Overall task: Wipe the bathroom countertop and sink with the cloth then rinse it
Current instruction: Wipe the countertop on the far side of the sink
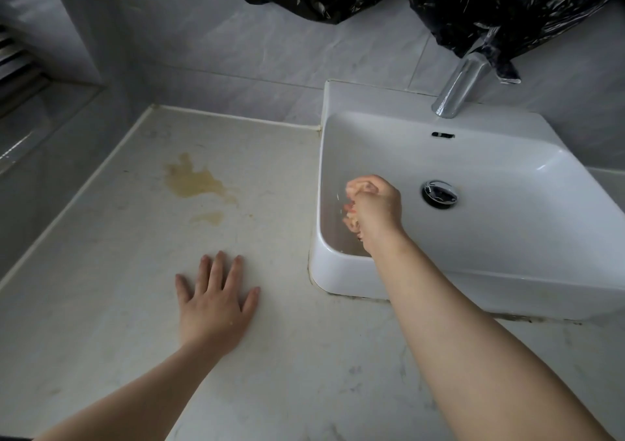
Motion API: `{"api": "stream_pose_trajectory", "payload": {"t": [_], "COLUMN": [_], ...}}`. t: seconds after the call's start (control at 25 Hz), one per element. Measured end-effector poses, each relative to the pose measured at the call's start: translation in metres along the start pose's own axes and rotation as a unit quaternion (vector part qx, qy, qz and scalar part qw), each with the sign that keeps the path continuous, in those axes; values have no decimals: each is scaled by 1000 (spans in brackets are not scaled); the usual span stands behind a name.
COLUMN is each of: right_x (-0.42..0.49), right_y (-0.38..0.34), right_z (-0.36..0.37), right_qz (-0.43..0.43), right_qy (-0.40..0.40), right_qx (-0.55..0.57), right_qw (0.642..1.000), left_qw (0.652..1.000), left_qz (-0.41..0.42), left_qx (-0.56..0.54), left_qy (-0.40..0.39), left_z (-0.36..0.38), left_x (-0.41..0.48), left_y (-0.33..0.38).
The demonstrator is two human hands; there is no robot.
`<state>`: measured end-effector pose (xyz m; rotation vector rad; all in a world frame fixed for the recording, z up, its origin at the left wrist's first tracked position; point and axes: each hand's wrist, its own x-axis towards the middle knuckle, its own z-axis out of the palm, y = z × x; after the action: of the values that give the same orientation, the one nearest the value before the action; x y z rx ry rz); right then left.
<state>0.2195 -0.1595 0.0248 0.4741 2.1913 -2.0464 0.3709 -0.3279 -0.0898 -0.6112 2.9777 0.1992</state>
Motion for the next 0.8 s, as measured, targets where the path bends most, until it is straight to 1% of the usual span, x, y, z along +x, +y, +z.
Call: {"api": "stream_pose_trajectory", "payload": {"t": [0.08, 0.12, 0.2, 0.28, 0.44, 0.52, 0.72, 0.8], "right_x": [0, 0, -1, -2, 3, 6, 6, 6], "right_y": [-3, -5, -6, -4, 5, 7, -1, -2], "right_z": [-6, -7, -6, -5, -4, -4, -4, -2], "right_qz": [53, 75, 97, 91, 71, 58, 82, 75], "right_qy": [34, 32, -9, -31, -22, -22, 46, 66], "right_qx": [31, 30, 28, 24, 63, 39, -13, -12], "right_qw": [998, 996, 995, 995, 995, 997, 995, 995], "left_qw": [1000, 1000, 1000, 1000, 1000, 1000, 1000, 999], "left_qz": [2, 2, 3, 3, 2, 3, 5, 6], "left_qx": [-4, -5, -7, -11, -14, -13, -14, -15], "left_qy": [5, 7, 8, 10, 14, 18, 25, 28], "left_z": [0, 0, 1, 1, 2, 4, 5, 5], "left_x": [-1, -1, -1, 0, 0, 0, 0, 0], "left_y": [1, 1, 0, 0, -1, -2, -3, -3]}}
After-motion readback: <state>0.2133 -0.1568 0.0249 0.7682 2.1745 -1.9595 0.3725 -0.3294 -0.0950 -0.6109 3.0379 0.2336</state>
